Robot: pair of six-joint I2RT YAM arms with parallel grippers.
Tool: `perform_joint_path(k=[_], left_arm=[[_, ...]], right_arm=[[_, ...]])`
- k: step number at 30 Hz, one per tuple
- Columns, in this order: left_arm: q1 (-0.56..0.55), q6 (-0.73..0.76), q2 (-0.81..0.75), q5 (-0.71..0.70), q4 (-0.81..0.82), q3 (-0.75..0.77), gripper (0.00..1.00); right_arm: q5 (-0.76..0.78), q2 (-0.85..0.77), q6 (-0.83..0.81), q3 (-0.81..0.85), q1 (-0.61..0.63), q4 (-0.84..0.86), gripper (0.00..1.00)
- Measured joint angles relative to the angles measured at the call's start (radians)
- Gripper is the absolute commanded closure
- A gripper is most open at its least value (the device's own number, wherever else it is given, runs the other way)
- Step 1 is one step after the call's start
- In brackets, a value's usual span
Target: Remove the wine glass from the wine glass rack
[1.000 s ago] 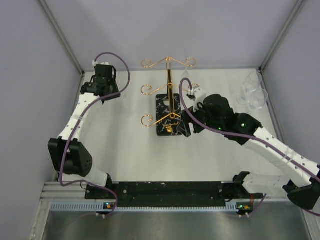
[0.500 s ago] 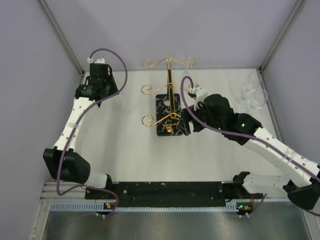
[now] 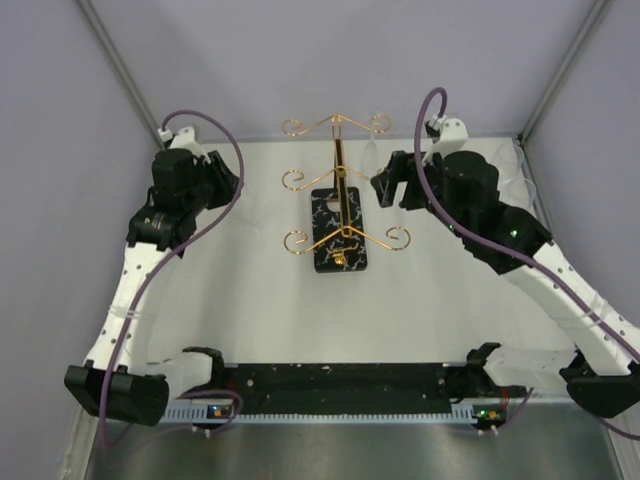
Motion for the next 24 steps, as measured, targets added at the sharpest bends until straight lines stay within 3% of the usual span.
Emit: perform_joint_path(k=[5, 9, 24], left_arm=[[0.000, -0.020, -0.058, 0.096, 0.041, -0.060, 0.53], [0.000, -0.039, -0.087, 0.174, 0.067, -0.094, 0.52], [-0.001, -0.032, -0.127, 0.305, 0.107, -0.145, 0.51]], right_arm=[[0.037, 0.045, 0.015, 0.067, -0.095, 0.035, 0.23], [-0.020, 0.107, 0.053, 0.128, -0.193, 0.055, 0.24], [-0.422, 0.537, 0.149, 0.539, -0.460, 0.031, 0.27]])
